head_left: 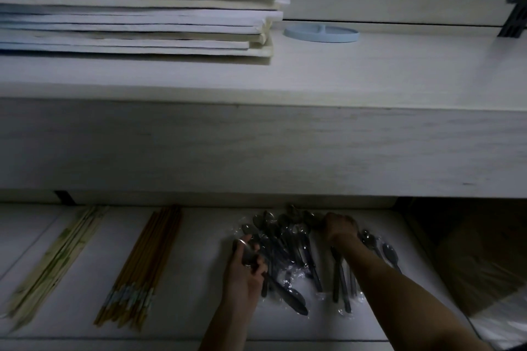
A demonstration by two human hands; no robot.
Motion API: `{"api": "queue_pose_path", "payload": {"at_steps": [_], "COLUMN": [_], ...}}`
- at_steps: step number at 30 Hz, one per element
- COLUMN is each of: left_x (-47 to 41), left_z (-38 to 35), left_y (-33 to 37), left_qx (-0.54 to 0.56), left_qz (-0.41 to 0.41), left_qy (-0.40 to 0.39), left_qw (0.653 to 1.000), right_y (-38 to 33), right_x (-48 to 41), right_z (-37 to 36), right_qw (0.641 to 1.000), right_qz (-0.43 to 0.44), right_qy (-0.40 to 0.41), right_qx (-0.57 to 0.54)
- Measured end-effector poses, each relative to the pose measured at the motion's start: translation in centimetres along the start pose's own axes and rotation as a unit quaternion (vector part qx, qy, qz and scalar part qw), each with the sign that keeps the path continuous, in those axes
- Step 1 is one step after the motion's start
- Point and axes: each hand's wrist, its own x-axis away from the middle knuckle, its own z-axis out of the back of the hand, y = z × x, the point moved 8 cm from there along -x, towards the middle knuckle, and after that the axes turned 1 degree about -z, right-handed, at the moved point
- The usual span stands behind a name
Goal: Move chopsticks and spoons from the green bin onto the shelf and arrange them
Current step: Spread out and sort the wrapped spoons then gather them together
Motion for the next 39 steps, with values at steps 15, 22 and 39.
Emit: {"api": "queue_pose_path", "payload": {"at_steps": [15,22,39], "left_x": [1.2,2.2,2.0], "left_z": [-0.4,-1.3,-0.4], "left_y": [-0.4,-0.3,-1.7], "left_qx": [0.025,0.042,0.104], "left_qz": [0.019,0.012,0.006], "left_qy": [0.014,-0.026,-0.052], "left_qw": [0.999,0.999,0.993], "right_y": [-7.4,-9.3,-8.7], "right_x": [5.1,11.8,14.8], "right_z": [7.7,3.1,0.0], "right_qw": [0.865,0.875,0.96], "right_qz": [0.221,0.218,0.165], "right_qy": [0.054,-0.12,0.066], "right_qx": [-0.447,-0.415,-0.217]}}
